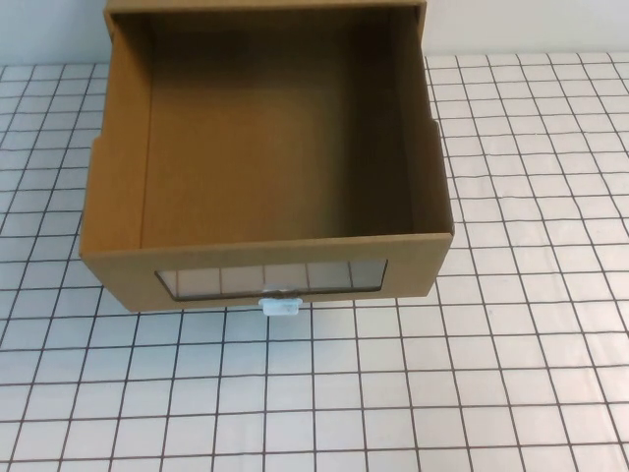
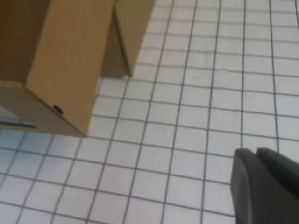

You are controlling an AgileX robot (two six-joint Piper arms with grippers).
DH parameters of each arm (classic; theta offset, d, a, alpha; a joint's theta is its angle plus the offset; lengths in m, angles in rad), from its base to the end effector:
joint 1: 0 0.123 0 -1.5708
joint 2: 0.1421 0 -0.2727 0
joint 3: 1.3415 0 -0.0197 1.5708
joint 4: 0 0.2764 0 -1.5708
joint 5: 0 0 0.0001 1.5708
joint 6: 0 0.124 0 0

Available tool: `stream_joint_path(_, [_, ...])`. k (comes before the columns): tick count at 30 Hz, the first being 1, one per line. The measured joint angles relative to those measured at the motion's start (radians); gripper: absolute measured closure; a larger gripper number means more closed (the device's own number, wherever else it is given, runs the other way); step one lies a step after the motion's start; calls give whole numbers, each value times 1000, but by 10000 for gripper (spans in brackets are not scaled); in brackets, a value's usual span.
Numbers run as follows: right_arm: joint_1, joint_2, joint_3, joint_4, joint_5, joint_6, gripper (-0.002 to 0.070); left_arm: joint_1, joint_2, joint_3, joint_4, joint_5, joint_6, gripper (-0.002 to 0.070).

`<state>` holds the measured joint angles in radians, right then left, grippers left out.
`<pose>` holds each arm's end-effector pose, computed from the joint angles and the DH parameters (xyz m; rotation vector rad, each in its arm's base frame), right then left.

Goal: Open the shoe box
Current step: 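Pull the top drawer of the cardboard box fully open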

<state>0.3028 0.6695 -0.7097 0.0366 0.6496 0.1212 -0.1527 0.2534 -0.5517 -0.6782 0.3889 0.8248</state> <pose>0.1818 0.0597 0.3136 -0.1738 2.0992 0.2964 0.1113 -0.0470 0.3594 0.4399 1.4323 -0.1540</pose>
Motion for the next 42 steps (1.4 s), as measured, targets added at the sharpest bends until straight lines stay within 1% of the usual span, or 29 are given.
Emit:
stream_joint_path(3, [0,-144,150,52,-146,-4,689,0,-181,136,-2,-34,0,677])
stream_joint_path(5, [0,-237,243,70,-225,-6,689,0,-252,204,-5,-52,-9,677])
stream_joint_path(12, [0,-485,464,165,-431,-6,689,0,-267,364,-8,-69,-29,677])
stream_joint_path(17, [0,-537,557,167,-545,-6,689,0,-267,490,-11,-170,-31,677])
stream_joint_path(21, [0,-537,575,167,-560,-7,689,0,-266,568,-11,-245,-33,677])
stream_joint_path(38, [0,-537,575,167,-555,-7,689,0,-266,577,-11,-204,-33,677])
stream_joint_path(42, [-12,-545,577,107,-560,-8,689,0,-266,577,-11,-204,-33,677])
